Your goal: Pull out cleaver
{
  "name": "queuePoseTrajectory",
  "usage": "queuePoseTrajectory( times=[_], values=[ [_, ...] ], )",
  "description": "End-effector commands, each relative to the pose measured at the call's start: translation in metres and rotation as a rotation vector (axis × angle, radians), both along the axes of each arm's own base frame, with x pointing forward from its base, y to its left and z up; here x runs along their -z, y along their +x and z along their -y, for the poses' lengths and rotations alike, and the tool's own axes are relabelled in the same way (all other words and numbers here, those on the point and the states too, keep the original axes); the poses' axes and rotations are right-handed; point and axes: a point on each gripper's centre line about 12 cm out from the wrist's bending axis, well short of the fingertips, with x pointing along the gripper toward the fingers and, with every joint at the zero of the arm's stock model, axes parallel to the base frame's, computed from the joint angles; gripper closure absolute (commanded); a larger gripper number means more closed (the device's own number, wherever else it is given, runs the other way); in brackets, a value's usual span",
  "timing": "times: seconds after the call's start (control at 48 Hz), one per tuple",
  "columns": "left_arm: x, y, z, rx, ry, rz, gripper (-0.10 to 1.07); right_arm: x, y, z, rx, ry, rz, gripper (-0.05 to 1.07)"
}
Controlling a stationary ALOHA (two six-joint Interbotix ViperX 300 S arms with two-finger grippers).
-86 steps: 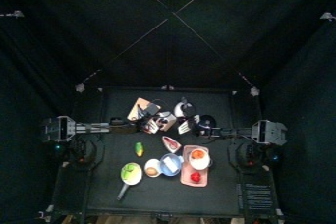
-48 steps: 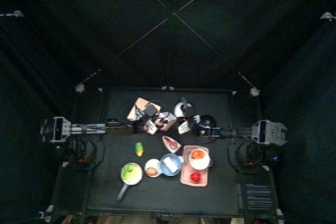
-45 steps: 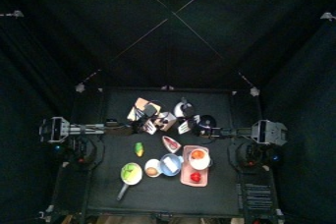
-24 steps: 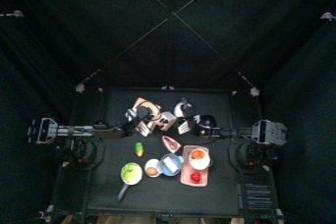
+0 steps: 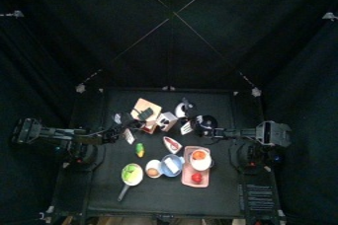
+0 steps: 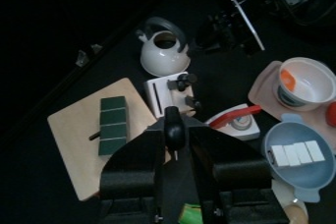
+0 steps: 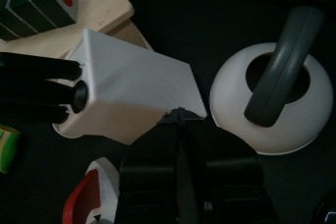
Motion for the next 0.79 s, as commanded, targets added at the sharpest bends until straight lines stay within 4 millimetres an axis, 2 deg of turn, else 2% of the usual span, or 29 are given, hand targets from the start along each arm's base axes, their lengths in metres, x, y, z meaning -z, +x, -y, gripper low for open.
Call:
queuePoseTrajectory(
  times=[0.0,0.208,0.625,0.771],
  values=[
    [-0.004,0.001,0.007,0.046,0.008,0.025,0.43,-0.015,0.001,-0.001,-0.01,-0.019,0.037,0.66],
    [-0.002,0.006,0.027,0.198,0.008,0.082,0.43,-0.015,0.001,-0.002,-0.011,-0.019,0.037,0.66],
    [0.001,0.008,0.034,0.253,0.0,0.104,0.43,-0.014,-0.001,-0.003,-0.009,-0.015,0.033,0.66],
    [0.007,0.007,0.035,0.267,-0.002,0.095,0.43,-0.017,-0.001,-0.005,-0.02,-0.021,0.04,0.66]
  ],
)
